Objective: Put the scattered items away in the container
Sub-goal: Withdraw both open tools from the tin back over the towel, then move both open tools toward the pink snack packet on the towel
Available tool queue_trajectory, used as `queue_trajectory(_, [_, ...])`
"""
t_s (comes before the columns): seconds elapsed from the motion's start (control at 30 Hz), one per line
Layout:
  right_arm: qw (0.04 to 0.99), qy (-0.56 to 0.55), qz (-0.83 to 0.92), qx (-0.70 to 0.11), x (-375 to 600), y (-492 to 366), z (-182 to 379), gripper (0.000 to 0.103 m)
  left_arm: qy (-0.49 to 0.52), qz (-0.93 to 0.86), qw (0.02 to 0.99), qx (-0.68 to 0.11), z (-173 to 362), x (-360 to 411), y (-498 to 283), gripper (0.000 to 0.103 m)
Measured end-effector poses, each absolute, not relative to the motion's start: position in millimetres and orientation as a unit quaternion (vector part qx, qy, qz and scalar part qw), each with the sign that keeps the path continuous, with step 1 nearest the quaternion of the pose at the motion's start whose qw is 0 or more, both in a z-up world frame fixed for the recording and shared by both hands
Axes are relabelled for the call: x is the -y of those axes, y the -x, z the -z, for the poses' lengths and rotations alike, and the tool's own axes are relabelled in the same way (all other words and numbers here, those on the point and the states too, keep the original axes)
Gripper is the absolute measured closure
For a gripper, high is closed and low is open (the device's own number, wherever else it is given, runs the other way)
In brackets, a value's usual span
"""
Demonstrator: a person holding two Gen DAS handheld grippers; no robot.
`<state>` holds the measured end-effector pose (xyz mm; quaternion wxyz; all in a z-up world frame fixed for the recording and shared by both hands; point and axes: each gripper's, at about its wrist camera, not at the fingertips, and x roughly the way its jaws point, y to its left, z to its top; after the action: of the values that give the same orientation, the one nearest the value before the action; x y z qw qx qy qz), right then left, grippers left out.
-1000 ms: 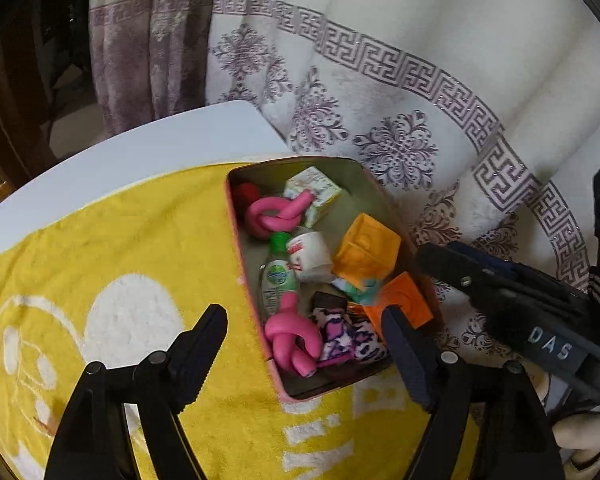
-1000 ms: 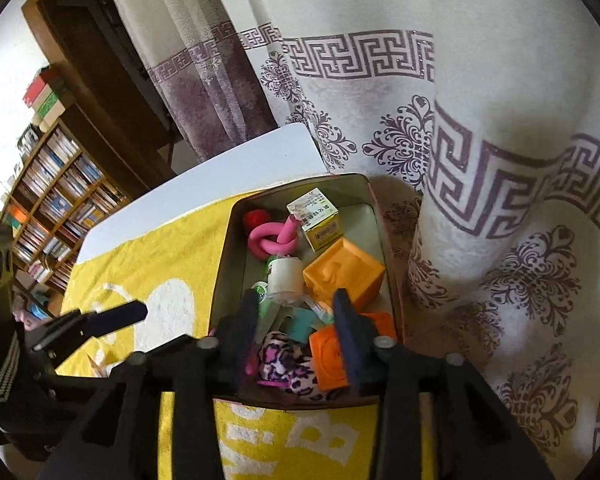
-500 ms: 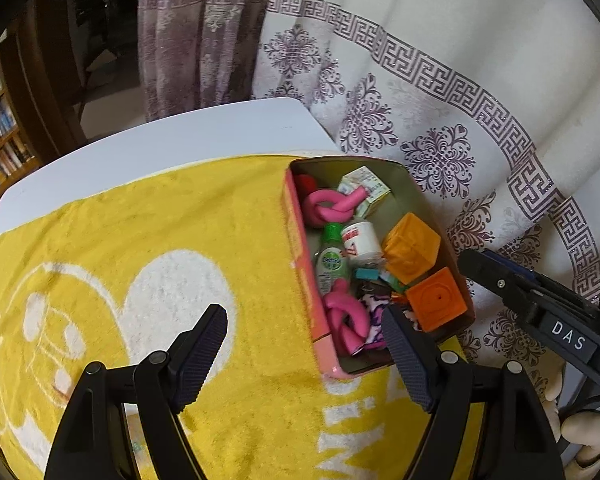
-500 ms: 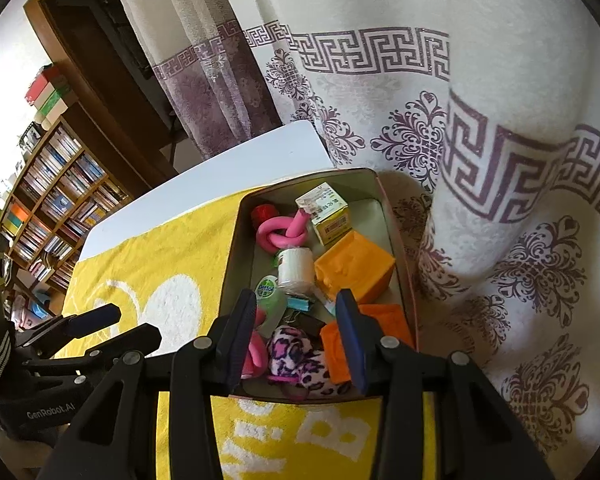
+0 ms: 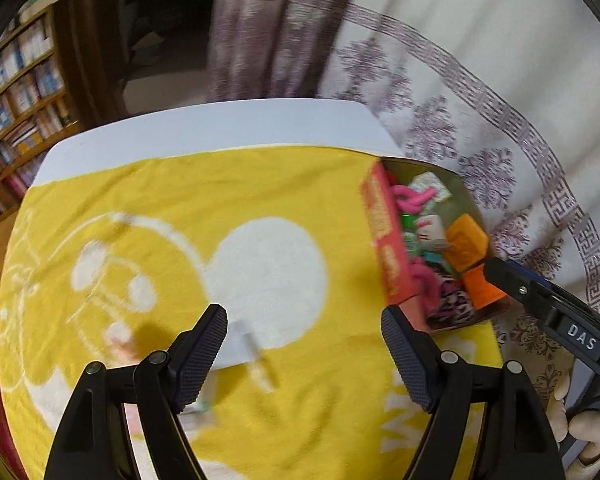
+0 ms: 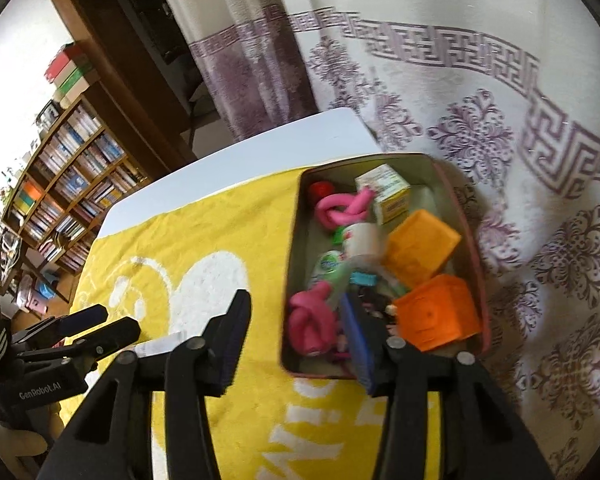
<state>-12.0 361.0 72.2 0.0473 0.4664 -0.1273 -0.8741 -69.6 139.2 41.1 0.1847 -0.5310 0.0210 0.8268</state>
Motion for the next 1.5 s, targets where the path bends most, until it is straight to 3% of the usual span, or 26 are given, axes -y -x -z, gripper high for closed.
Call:
queue_trajectory(0.6, [0.111, -0.509, 0.849, 0.085, -241, 8, -47, 0.048, 0.554, -0.826, 0.102, 0.035, -29, 5, 73, 0.022])
queue_trajectory(1.5, [0.099, -0.594, 0.796, 0.065, -153, 8, 44, 0.047, 0.59, -0.796, 0.132, 0.015, 3, 63, 98, 0.022])
